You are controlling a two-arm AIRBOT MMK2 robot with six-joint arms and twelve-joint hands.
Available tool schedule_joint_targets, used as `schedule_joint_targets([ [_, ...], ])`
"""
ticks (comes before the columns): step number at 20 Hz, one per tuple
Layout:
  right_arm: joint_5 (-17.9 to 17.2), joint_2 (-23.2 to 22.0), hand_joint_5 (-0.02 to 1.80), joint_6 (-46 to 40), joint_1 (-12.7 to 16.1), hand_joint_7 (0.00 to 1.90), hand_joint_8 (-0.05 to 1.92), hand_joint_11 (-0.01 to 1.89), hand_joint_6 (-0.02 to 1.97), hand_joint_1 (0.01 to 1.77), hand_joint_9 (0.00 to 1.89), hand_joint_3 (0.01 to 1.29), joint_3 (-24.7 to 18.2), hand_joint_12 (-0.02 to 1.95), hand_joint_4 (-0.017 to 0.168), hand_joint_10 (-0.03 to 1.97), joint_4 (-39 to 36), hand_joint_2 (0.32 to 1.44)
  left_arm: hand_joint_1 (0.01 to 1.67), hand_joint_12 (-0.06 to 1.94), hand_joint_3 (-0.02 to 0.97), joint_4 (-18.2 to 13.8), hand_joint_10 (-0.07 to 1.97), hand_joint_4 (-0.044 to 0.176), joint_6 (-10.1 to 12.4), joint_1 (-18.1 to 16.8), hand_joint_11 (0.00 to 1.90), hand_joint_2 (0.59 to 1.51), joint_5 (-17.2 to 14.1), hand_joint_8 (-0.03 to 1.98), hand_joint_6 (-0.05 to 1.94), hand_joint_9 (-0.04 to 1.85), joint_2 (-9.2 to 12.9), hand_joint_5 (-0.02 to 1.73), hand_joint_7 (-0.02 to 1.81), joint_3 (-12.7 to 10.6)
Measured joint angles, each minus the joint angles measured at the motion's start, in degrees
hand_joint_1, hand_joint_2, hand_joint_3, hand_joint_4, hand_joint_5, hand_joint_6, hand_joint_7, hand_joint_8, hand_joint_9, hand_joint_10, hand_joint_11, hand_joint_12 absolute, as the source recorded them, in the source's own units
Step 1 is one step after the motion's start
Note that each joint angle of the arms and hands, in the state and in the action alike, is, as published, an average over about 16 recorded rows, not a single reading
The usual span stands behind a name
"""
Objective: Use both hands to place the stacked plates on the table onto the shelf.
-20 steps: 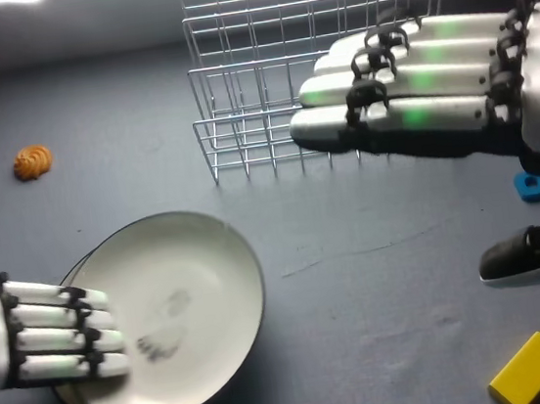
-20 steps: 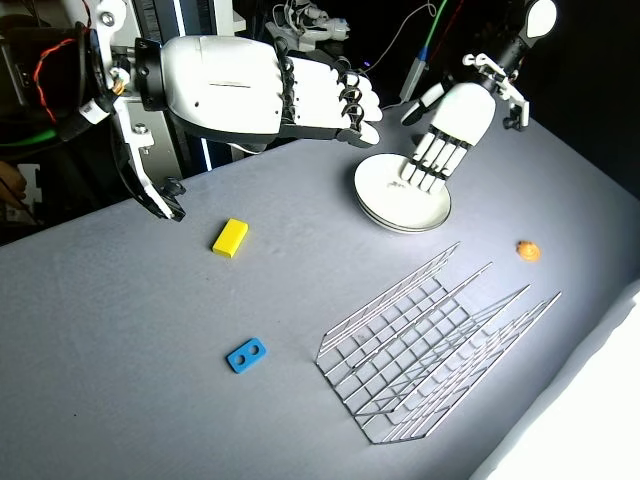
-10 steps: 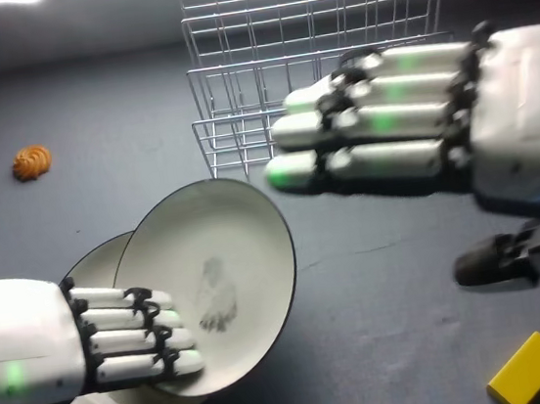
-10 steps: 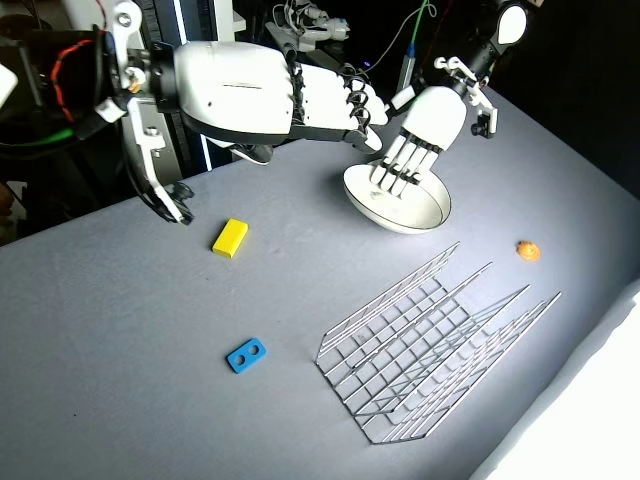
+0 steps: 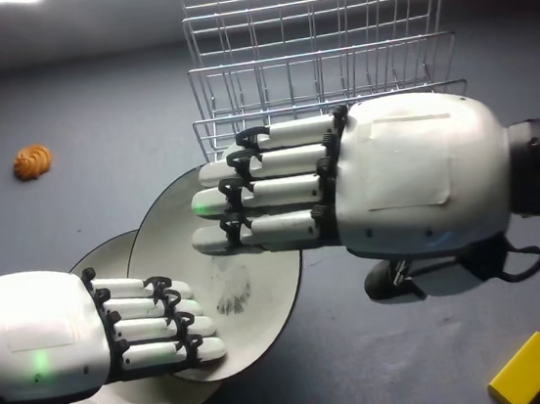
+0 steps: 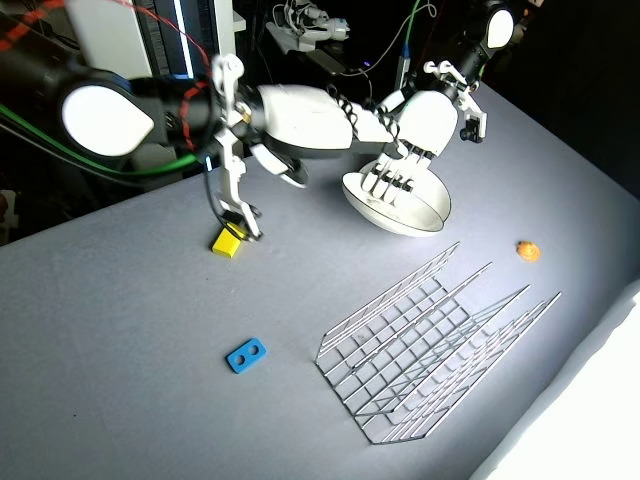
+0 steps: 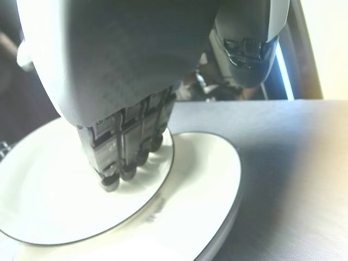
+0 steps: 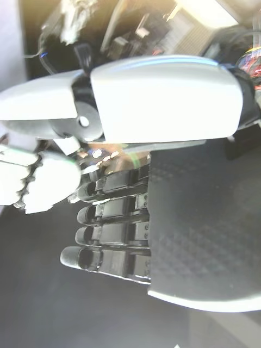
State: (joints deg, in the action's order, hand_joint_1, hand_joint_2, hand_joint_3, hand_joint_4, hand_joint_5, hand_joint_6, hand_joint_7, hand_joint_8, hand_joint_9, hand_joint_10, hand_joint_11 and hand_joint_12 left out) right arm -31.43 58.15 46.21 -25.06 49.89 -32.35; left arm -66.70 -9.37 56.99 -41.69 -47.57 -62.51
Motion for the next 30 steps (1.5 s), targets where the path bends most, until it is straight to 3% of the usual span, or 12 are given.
schedule_joint_targets([
  [6,2.73,6.98,0.15,5.66,-0.17,0.06,0.02,0.01,0.02,1.21,0.05,0.01,5.12,0.56,0.003,0.00,2.55,0.95,0.02,0.01,0.021,0.74,0.01,-0.003,0.00,-0.27,0.02,1.143,0.55,-0.01,-0.02,0.01,-0.19,-0.01,0.00,0.27],
  [16,3.39,14.58,0.24,9.43,-0.68,0.17,0.02,0.01,0.03,1.14,0.15,0.01,11.94,0.79,0.002,0.01,4.00,0.99,0.02,0.01,0.021,0.97,0.01,-0.003,-0.01,-0.33,0.02,1.143,0.64,-0.01,-0.02,0.01,-0.33,-0.01,-0.01,0.23],
  [23,2.75,17.85,0.46,10.24,-1.34,0.46,0.02,0.13,0.09,1.08,0.41,0.02,14.98,1.08,0.001,0.07,4.34,1.03,0.02,0.01,0.021,1.09,0.01,-0.003,-0.01,-0.33,0.02,1.146,0.43,-0.01,-0.02,0.01,-0.58,-0.01,-0.01,-0.09],
  [30,0.98,19.29,0.70,10.96,-1.85,0.78,0.18,0.43,0.42,1.07,0.77,0.01,16.12,1.26,0.010,0.12,4.29,1.03,0.02,0.01,0.021,1.45,0.01,-0.003,0.00,-0.72,0.02,1.143,0.07,-0.01,-0.01,0.01,-0.51,-0.01,0.00,-0.56],
])
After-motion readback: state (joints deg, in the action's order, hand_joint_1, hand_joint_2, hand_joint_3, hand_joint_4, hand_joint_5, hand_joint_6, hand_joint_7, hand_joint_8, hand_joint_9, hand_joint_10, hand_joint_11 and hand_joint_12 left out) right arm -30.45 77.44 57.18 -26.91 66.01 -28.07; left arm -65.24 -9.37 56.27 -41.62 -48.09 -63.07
